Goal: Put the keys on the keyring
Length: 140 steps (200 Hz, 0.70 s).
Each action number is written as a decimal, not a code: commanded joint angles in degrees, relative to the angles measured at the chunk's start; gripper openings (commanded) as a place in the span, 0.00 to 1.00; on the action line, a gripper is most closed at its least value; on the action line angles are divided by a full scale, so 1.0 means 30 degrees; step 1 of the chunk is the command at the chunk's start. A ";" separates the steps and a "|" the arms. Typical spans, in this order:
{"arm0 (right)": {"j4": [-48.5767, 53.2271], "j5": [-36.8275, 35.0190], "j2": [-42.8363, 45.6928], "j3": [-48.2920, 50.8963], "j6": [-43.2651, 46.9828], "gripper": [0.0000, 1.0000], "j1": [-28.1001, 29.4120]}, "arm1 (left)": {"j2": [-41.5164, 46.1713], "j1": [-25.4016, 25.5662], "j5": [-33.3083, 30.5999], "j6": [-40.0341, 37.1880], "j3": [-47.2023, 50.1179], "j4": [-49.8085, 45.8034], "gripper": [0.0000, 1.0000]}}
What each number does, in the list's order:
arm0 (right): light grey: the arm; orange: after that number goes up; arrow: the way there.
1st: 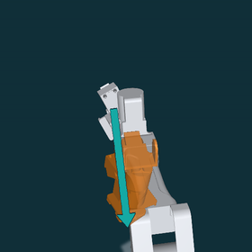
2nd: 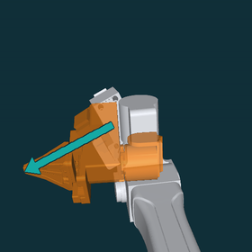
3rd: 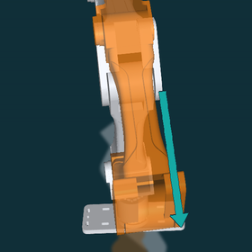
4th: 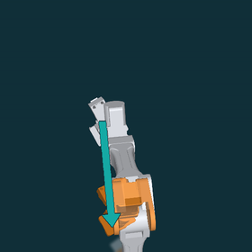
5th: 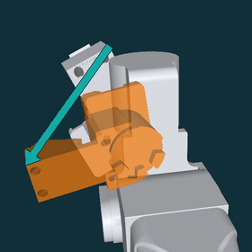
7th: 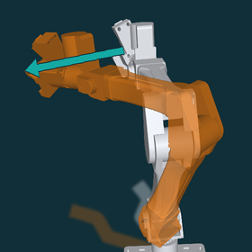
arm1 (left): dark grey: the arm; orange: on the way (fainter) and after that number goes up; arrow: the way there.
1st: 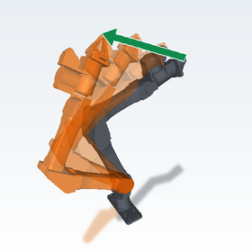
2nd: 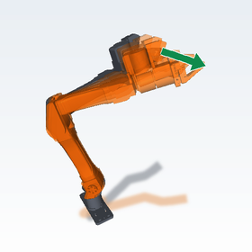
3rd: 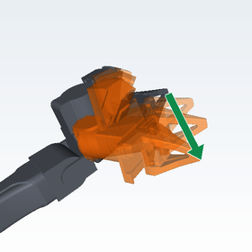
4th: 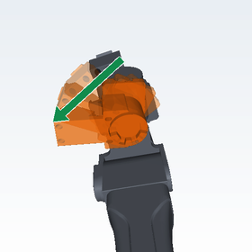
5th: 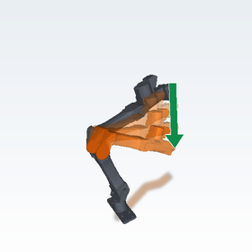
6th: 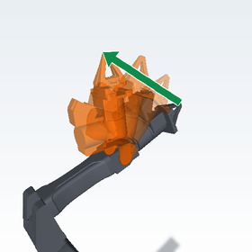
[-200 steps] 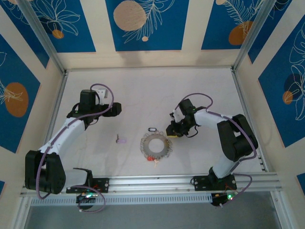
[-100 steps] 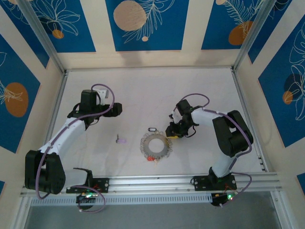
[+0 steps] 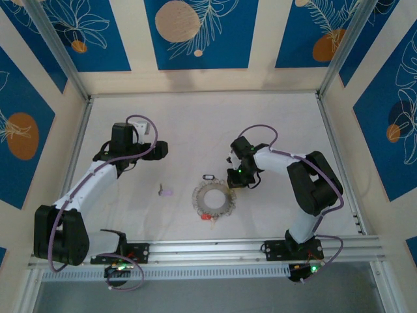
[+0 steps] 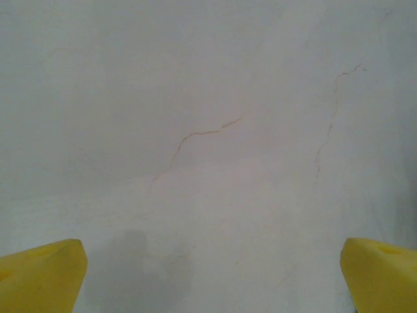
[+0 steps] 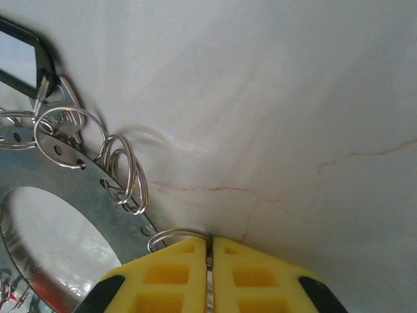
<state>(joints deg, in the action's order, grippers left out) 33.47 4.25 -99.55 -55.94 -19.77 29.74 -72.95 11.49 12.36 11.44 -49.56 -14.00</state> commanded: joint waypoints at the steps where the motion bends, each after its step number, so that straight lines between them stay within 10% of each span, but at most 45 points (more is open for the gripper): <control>1: -0.1275 -0.0197 -0.0229 0.0129 0.0290 0.06 0.0258 | 0.0179 0.0240 -0.0084 -0.0445 -0.0384 0.0010 1.00; 94: -0.2438 -0.0850 0.1641 0.1098 -0.0466 0.00 -0.3437 | 0.0380 0.0400 -0.0249 -0.0504 -0.0355 -0.0039 1.00; 140: -0.1546 0.0252 0.2998 0.1260 -0.0601 0.21 -0.3318 | 0.0333 0.0483 -0.0370 -0.0538 -0.0415 -0.0062 1.00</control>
<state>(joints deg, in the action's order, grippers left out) 26.46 2.11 -94.52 -52.82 -20.67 18.68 -72.93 12.25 11.88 10.94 -49.56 -14.02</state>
